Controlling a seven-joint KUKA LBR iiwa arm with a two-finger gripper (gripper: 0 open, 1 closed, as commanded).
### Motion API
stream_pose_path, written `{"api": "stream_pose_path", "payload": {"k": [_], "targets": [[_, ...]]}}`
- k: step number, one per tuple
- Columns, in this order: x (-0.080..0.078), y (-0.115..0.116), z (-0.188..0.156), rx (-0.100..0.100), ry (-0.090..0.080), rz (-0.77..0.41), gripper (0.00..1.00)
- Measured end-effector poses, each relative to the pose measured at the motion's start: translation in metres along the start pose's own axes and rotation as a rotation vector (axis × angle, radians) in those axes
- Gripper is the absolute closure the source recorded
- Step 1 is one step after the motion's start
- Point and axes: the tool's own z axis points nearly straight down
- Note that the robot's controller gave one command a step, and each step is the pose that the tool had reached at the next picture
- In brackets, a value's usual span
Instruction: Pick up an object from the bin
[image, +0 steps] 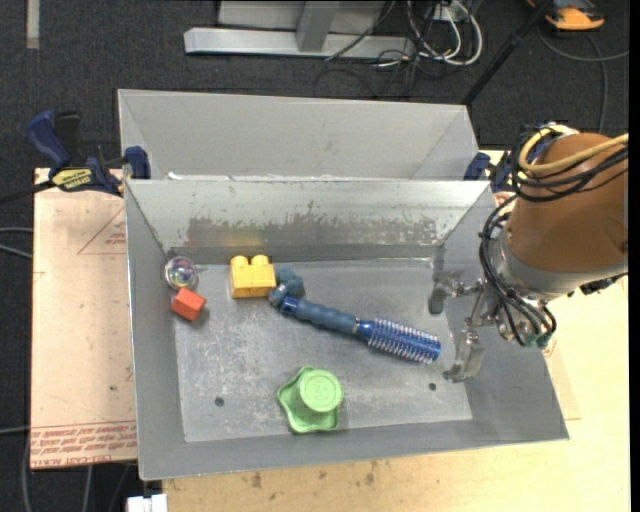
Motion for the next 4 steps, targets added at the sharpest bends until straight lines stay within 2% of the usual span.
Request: {"api": "stream_pose_path", "payload": {"k": [1,2,3,4], "targets": [[-0.037,0.035,0.153,0.000,-0.011,-0.027,0.00],[-0.036,0.036,0.149,-0.001,-0.010,-0.028,1.00],[-0.040,0.026,0.018,0.001,-0.009,-0.076,1.00],[-0.042,-0.053,0.143,-0.001,0.008,-0.193,1.00]]}}
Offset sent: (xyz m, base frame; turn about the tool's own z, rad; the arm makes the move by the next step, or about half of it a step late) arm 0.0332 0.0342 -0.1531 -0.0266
